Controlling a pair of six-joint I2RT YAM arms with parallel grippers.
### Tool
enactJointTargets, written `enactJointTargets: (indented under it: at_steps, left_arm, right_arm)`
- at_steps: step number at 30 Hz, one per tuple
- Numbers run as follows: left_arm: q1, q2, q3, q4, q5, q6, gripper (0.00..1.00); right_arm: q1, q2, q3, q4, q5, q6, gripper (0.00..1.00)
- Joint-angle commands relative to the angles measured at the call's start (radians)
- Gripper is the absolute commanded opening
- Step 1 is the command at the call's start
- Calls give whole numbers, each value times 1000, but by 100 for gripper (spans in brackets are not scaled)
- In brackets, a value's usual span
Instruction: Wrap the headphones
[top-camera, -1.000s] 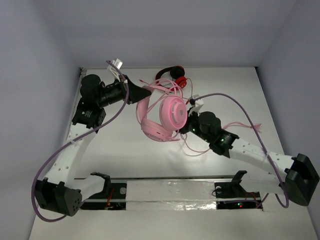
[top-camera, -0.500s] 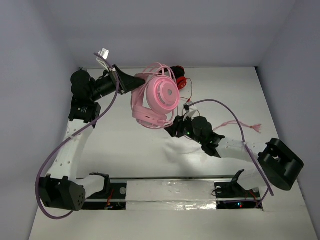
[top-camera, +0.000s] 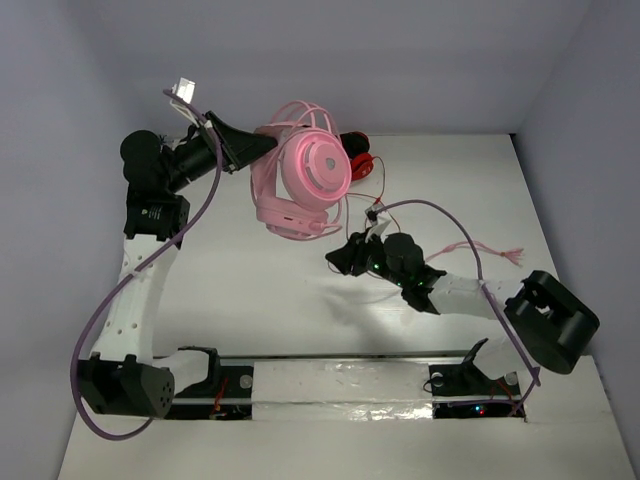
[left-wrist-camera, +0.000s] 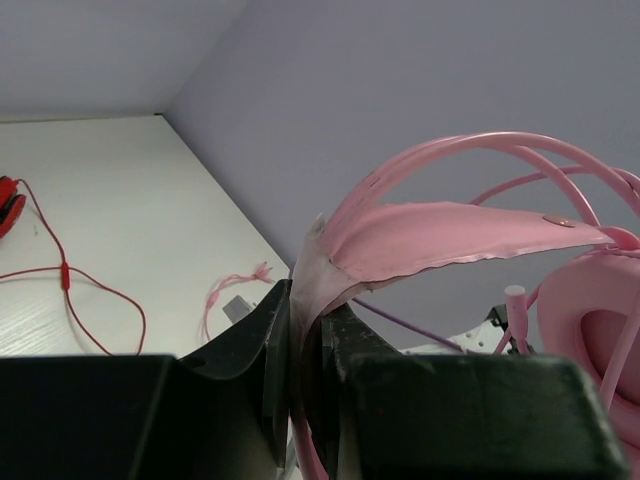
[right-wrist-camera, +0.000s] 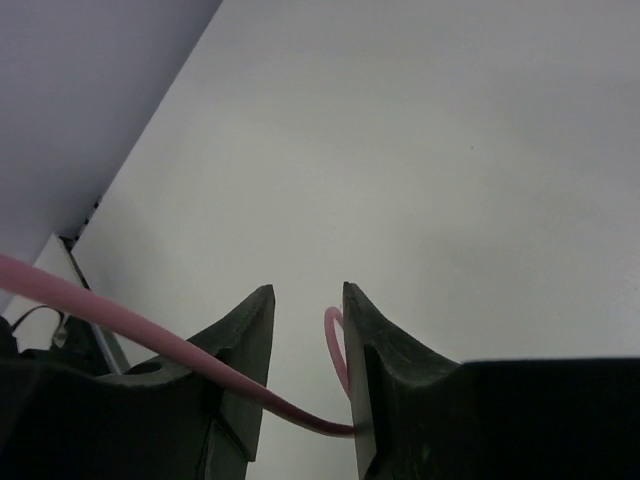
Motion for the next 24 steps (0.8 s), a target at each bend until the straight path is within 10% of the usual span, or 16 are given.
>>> enactJointTargets:
  at_steps: [1, 5, 16, 24]
  left_arm:
    - [10, -5, 57, 18, -78, -46, 0]
    - [10, -11, 29, 24, -182, -56, 0]
    - [0, -79, -259, 76, -637, -106, 0]
    - [-140, -96, -275, -60, -1128, 129, 0]
  right_arm:
    - [-1, -38, -30, 67, -27, 24, 38]
    - [-1, -53, -21, 27, -64, 24, 3]
    - [215, -90, 164, -382, 17, 1, 0]
    - [407, -131, 301, -577, 54, 12, 1]
